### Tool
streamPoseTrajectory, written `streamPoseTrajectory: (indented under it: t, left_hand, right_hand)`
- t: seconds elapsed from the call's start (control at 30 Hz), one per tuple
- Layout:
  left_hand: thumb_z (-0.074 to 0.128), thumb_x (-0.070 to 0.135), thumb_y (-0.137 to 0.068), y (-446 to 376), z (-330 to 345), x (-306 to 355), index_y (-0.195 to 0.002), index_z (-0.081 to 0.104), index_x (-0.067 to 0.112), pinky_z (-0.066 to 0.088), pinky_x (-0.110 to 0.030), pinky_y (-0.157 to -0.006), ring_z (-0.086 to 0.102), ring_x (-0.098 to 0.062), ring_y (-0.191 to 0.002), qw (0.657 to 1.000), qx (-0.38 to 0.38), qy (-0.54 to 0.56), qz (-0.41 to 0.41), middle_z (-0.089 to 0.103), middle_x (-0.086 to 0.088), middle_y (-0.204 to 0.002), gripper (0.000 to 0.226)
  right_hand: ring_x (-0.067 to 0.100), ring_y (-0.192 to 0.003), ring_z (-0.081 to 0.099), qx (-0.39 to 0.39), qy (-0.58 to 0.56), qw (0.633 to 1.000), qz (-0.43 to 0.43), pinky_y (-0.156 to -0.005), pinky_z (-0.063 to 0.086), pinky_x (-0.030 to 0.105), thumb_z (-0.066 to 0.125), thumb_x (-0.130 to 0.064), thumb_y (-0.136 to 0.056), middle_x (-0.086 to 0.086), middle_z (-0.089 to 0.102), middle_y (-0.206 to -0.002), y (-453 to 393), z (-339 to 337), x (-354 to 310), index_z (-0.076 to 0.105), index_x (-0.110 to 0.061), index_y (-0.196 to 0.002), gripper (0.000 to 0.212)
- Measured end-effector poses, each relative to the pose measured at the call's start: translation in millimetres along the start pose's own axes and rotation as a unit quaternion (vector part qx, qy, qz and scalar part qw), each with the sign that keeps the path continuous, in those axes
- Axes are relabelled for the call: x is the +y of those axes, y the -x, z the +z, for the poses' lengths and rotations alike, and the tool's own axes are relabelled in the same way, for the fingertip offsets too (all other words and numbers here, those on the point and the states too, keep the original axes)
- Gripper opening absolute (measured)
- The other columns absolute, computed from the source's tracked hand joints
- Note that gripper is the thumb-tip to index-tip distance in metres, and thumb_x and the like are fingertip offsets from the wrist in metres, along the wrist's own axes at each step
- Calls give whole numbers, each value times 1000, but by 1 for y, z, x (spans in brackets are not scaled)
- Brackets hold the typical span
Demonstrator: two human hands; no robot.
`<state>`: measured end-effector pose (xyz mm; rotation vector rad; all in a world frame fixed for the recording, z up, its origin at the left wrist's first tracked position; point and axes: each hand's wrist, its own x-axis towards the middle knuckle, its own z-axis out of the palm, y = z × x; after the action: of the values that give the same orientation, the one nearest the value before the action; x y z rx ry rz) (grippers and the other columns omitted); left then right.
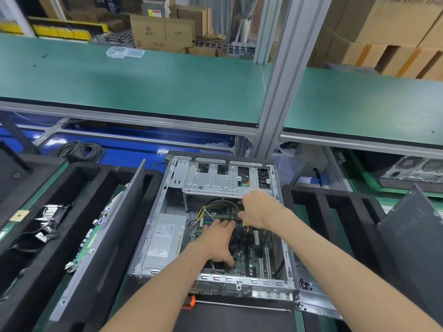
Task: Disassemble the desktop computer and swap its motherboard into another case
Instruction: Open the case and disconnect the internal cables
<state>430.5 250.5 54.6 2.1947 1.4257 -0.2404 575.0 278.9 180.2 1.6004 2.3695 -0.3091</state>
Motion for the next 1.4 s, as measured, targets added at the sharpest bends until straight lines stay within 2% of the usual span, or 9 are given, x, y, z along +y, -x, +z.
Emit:
streamPoseTrajectory:
  t: [0.13, 0.3, 0.47, 0.63, 0.83, 1.0, 1.1, 1.3, 1.4]
  left_hand:
    - [86, 50, -59, 1, 1, 0, -150, 24, 22, 30, -55, -110, 28, -31, -136, 1000, -2, 24, 1, 41, -3, -144, 114]
    - [85, 49, -61, 2, -1, 1, -155, 15, 24, 25, -56, -115, 21, -34, -144, 1000, -10, 23, 1, 34, -3, -154, 120]
    - [84, 52, -60, 1, 0, 0, -151, 20, 21, 29, -55, -112, 25, -33, -140, 1000, -6, 15, 2, 39, -5, -148, 116]
    - [84, 53, -58, -1, 2, -2, -152, 20, 21, 31, -54, -110, 28, -32, -137, 1000, -2, 9, 2, 38, -4, -148, 118]
    - [84, 52, -59, -1, 1, -1, -152, 18, 22, 27, -55, -113, 22, -33, -143, 1000, -7, 14, -2, 34, -4, -154, 118]
    - [84, 54, -58, -1, 0, 0, -148, 24, 20, 32, -53, -109, 30, -30, -134, 1000, -1, 9, 0, 40, -3, -146, 113]
    - [84, 53, -58, 0, 1, 0, -148, 25, 22, 32, -51, -107, 30, -29, -134, 1000, 3, 8, 0, 40, -3, -145, 112]
    - [84, 52, -61, 2, 0, 1, -153, 16, 23, 30, -55, -112, 25, -32, -140, 1000, -4, 9, 0, 36, -3, -151, 118]
    - [84, 51, -61, 3, -2, 2, -153, 16, 23, 31, -55, -113, 25, -32, -140, 1000, -6, 6, 1, 36, -4, -152, 118]
  right_hand:
    - [21, -61, 43, -25, 25, 997, -63, -51, 34, 32, 56, -20, -97, 4, 38, -73, 5, 4, -8, 37, -14, -72, 31]
    - [35, -80, 62, -35, 50, 987, -148, -68, 56, 43, 58, -2, -83, 12, 61, -77, 6, 1, -12, 62, -8, -78, 9]
    - [29, -65, 53, -2, -26, 1000, -12, -57, 43, 32, 65, -42, -92, 8, 51, -65, 0, -4, 3, 51, -7, -67, 46]
    - [28, -74, 50, -25, 9, 999, -30, -63, 44, 35, 55, -21, -98, 17, 58, -98, 2, 3, -8, 46, -9, -85, 19]
    - [32, -68, 54, -19, 35, 992, -118, -59, 49, 37, 60, -9, -87, 4, 43, -66, 3, 3, -5, 40, -18, -63, 32]
    - [22, -47, 62, -47, -6, 999, -19, -60, 61, 37, 65, -19, -86, 9, 55, -49, -3, -5, 2, 52, -5, -62, 31]
    - [27, -54, 60, -66, 26, 997, -11, -42, 47, 31, 55, -13, -89, 9, 49, -58, -4, -1, -7, 45, -7, -70, 22]
    - [31, -77, 56, -39, 129, 982, -136, -50, 31, 31, 61, -9, -87, 11, 50, -89, -1, 0, -14, 52, -12, -91, 11]
    - [26, -62, 47, -45, 123, 981, -142, -46, 29, 29, 61, -6, -83, 5, 38, -74, -2, 0, -14, 45, -11, -77, 18]
